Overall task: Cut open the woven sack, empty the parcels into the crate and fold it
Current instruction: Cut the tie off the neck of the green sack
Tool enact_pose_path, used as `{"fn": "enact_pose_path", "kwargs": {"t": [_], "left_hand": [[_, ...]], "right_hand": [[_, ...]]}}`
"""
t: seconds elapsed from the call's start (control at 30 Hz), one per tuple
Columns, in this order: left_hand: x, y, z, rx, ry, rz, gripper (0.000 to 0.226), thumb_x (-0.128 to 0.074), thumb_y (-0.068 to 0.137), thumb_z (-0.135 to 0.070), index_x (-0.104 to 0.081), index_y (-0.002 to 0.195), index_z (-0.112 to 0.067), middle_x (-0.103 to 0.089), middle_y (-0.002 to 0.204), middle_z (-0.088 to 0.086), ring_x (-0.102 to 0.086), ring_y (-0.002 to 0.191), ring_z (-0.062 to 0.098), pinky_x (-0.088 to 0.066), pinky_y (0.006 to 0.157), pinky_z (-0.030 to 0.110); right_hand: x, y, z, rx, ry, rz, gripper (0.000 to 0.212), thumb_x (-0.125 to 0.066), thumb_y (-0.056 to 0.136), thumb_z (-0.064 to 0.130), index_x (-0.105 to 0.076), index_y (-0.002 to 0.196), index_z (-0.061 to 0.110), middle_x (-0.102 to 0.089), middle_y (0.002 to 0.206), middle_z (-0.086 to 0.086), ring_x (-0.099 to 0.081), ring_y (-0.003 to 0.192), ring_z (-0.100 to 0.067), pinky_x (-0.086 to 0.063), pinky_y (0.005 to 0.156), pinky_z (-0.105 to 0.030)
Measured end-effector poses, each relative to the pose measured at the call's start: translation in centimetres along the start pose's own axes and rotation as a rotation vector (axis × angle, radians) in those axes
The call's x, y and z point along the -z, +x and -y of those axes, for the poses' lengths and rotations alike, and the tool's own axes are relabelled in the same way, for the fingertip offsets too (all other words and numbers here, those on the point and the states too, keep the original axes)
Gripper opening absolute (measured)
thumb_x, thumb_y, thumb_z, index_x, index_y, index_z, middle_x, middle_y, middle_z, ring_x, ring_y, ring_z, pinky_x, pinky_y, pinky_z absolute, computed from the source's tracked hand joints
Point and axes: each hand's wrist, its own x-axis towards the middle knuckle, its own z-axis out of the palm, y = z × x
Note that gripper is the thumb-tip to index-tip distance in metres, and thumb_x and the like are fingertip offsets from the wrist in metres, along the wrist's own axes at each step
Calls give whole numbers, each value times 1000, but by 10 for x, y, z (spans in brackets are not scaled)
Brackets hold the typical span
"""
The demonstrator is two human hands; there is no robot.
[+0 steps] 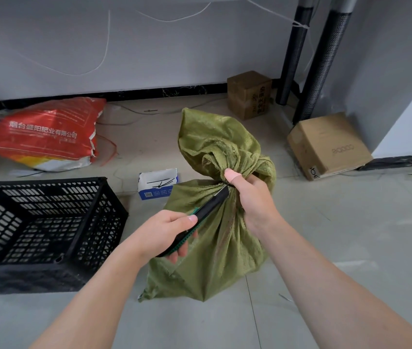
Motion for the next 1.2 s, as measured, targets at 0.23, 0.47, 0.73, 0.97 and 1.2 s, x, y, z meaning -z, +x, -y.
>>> {"fn": "enact_pose_path", "kwargs": {"t": [0.23,0.47,0.73,0.97,1.2], "left_hand": [[0,3,-5,-7,42,-33,43,-49,102,-38,-66,87,-2,-62,57,8,-52,47,23,-46,49,26],[-1,6,-8,-70,193,-140,43,-49,101,-37,-56,83,1,-62,55,2,-52,44,19,-46,49,25],[-3,9,-3,-202,401,-290,46,-49,100,-42,-49,66,-11,-67,58,1,-52,44,8,-50,58,37],[-15,12,7,-259,503,-428,40,-43,97,-52,-40,66,-28,-59,59,-3,-56,62,21,-46,57,38],[-34,16,8,-277,475,-501,27,-44,100,-48,-41,77,-34,-51,60,-10,-54,65,20,-33,55,32]], "right_hand": [[1,-4,1,11,-124,-28,24,-63,93,36,-72,101,16,-79,101,1,-72,100,-18,-53,99,-42],[1,-7,4,-21,-202,-88,40,-56,93,39,-70,92,1,-77,96,-11,-72,95,-29,-54,96,-47],[-4,-2,6,-149,-130,-111,41,-58,82,37,-73,99,3,-78,97,-15,-73,94,-33,-54,96,-52],[-9,0,9,-242,-43,-129,30,-56,92,27,-73,98,3,-77,93,-16,-74,89,-34,-58,88,-52],[-16,-5,6,-349,201,-99,36,-50,101,31,-69,102,0,-77,84,-17,-74,77,-31,-60,72,-42]]}}
